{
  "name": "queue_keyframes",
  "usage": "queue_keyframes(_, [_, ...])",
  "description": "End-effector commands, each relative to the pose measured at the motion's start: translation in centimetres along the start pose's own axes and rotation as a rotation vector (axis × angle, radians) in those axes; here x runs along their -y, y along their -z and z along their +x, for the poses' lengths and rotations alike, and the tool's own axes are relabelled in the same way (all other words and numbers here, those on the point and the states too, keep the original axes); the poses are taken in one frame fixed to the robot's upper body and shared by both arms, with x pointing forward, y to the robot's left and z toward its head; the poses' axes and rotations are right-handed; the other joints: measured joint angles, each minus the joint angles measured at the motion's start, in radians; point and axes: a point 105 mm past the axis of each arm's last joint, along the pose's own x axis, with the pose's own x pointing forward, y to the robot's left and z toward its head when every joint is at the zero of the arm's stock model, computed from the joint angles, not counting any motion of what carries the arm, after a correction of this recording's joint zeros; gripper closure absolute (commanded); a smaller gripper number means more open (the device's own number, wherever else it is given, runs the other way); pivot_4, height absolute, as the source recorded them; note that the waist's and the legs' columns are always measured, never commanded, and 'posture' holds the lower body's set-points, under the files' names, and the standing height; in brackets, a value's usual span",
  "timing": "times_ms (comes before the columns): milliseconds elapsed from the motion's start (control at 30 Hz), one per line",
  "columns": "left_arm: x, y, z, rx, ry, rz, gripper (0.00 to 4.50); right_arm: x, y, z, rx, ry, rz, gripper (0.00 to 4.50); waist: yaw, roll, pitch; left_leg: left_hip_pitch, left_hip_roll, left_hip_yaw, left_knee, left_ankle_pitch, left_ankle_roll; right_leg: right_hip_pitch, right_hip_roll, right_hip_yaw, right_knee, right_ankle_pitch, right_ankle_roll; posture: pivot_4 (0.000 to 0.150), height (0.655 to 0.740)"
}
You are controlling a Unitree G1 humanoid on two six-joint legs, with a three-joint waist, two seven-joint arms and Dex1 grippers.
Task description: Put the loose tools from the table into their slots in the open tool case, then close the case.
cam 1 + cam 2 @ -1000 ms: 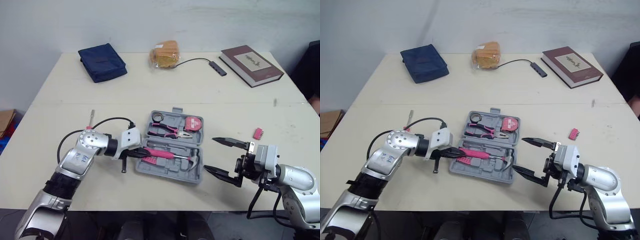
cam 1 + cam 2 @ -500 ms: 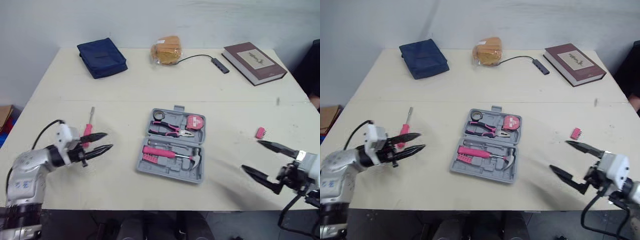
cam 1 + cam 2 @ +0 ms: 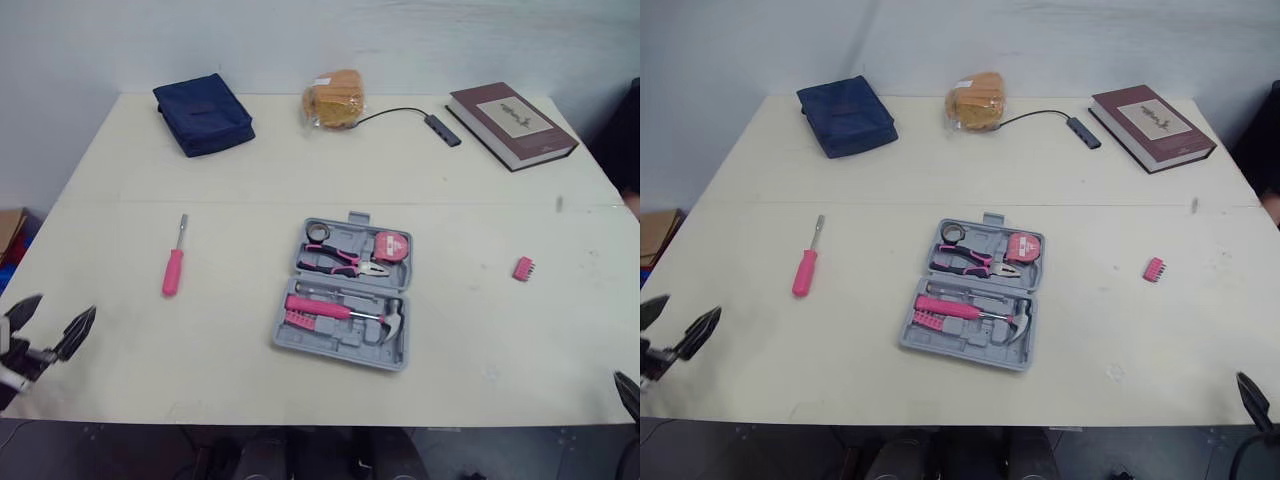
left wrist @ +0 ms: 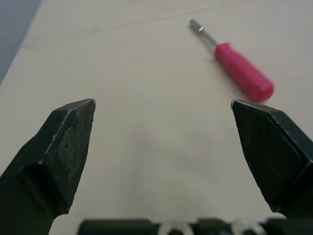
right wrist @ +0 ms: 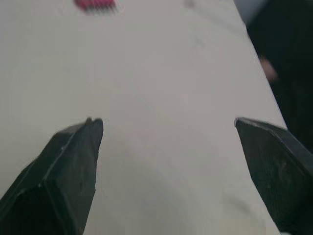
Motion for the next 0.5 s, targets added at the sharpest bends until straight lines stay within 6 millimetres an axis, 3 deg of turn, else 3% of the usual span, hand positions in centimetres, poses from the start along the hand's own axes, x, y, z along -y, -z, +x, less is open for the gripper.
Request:
queue_keyframes(33, [0.2, -0.3, -0.1, 0.021, 0.001, 0.022, 0.02, 1.0, -0.8, 0.7, 0.017, 0.089, -0.031, 0.0, -0.003, 0.0, 0.0, 0.001, 0.0, 0.0, 0.0, 0.0, 0.0, 0.001, 0.0, 0.001, 0.0, 0.0, 0.0, 0.15, 0.74])
queue_keyframes(133, [0.5, -0.3, 0.6, 0.035, 0.016, 0.018, 0.02, 1.0, -0.4, 1.8, -0.015, 0.14, 0.01, 0.0, -0.004, -0.001, -0.001, 0.002, 0.001, 0.0, 0.0, 0.003, -0.002, 0.001, 0.001, 0.001, 0.0, 0.002, -0.005, 0.15, 0.74])
queue_keyframes(267, [2.5, -1.5, 2.6, 0.105, 0.093, -0.006, 0.02, -1.7, -2.4, 4.2, 0.071, 0.081, 0.068, 0.0, -0.002, 0.002, -0.002, 0.002, 0.004, 0.0, 0.0, 0.004, -0.004, -0.001, 0.003, 0.001, 0.002, 0.002, -0.006, 0.15, 0.74])
queue_keyframes(400, [4.6, -3.2, 4.3, 0.163, 0.175, -0.007, 0.02, -3.2, -4.5, 5.6, 0.15, 0.057, 0.104, 0.0, 0.001, 0.003, -0.002, 0.001, 0.004, 0.0, 0.0, 0.004, -0.005, -0.002, 0.003, 0.0, 0.005, 0.002, -0.006, 0.15, 0.74])
queue_keyframes(500, [9.2, -5.7, 6.5, 0.218, 0.407, 0.028, 0.02, -5.5, -6.4, 7.9, 0.205, 0.027, 0.203, 0.0, 0.002, 0.002, -0.002, 0.0, 0.004, 0.0, 0.0, 0.006, -0.008, -0.002, 0.003, -0.001, 0.005, 0.002, -0.006, 0.15, 0.74])
